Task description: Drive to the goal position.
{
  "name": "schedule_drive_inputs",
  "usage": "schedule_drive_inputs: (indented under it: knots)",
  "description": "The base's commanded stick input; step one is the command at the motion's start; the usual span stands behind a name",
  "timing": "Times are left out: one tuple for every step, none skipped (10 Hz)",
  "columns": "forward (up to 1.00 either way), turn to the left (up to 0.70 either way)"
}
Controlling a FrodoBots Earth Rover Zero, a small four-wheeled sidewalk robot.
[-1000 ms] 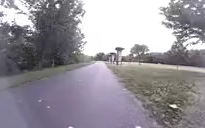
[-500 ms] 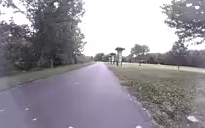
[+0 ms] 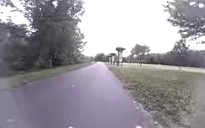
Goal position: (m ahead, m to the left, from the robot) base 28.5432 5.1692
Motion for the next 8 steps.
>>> schedule_drive_inputs:
  knots:
    - [0.70, -0.01]
    - [0.70, -0.01]
    - [0.70, -0.01]
    - [0.70, -0.01]
    - [0.70, -0.01]
    - [0.70, -0.01]
    - [0.70, -0.01]
    - [0.70, 0.00]
